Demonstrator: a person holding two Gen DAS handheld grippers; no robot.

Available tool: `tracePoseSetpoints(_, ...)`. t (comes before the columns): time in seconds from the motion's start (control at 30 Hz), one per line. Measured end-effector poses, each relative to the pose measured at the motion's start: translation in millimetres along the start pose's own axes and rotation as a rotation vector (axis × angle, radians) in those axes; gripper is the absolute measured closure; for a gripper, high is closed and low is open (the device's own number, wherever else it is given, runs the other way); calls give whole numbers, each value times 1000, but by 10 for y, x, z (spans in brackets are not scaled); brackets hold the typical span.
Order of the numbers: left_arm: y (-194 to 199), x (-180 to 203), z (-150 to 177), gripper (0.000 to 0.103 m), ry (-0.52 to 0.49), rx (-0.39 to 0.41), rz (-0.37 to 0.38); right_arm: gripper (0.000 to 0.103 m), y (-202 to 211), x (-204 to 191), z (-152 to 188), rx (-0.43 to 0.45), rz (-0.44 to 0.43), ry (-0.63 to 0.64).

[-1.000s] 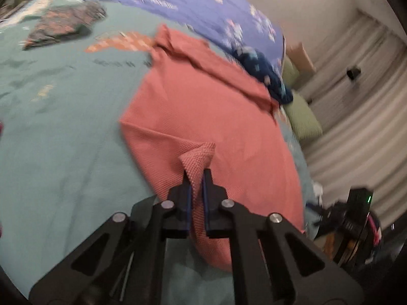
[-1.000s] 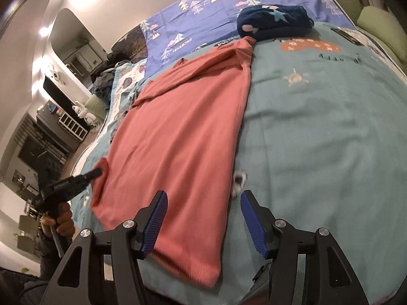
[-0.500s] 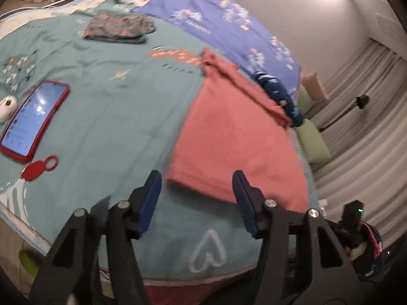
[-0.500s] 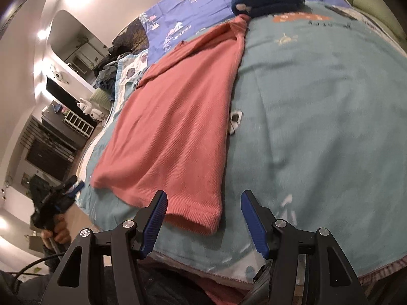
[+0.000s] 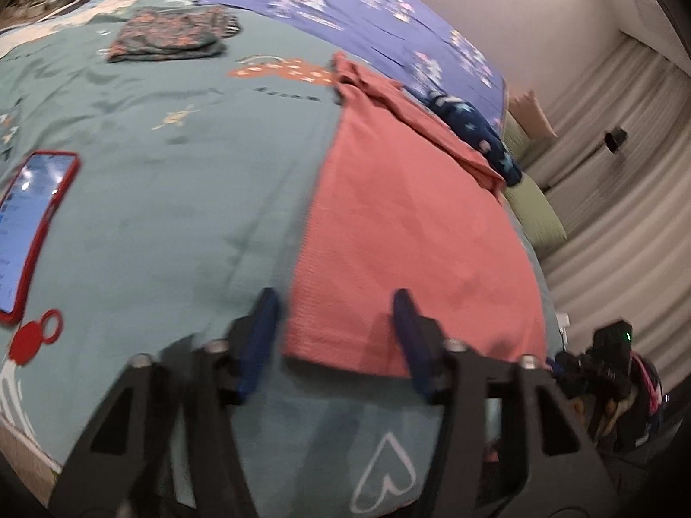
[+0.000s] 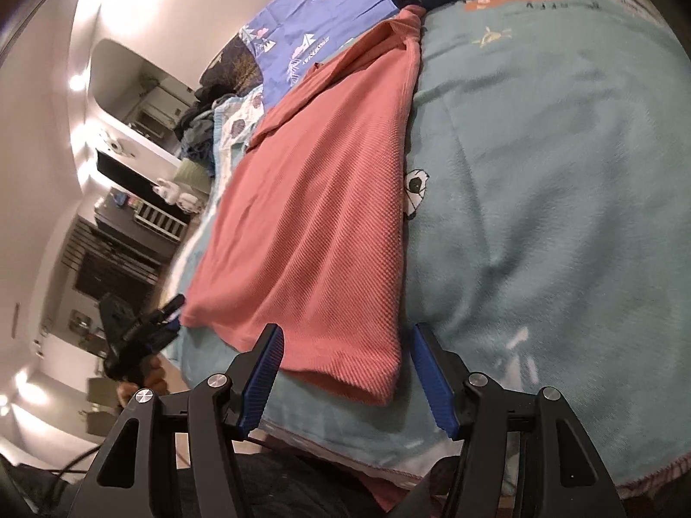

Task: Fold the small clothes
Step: 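Smooth the folded shirt strip with both grippers open, then grasp the shirt hem with the left gripper while the right gripper grasps the hem too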

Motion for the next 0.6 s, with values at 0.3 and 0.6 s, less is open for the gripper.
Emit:
tracePoseSetpoints(0.3,206,241,-92,95,6,22,93,98,-46,-155,-98,-32,-138,-48)
tracePoseSetpoints(0.6,660,648,-391,95,-23,128,202,98,492,-550,-484,135,-273,18)
Point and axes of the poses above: each gripper's, at about its wrist camera, not at the fingertips, and y roughly against the way its jaws point, x to its right, z to its underside, the point moved 9 cm from there along -y, roughly the way its jaws point, and after that the axes turned 3 degrees about y, right-handed, at the moved point
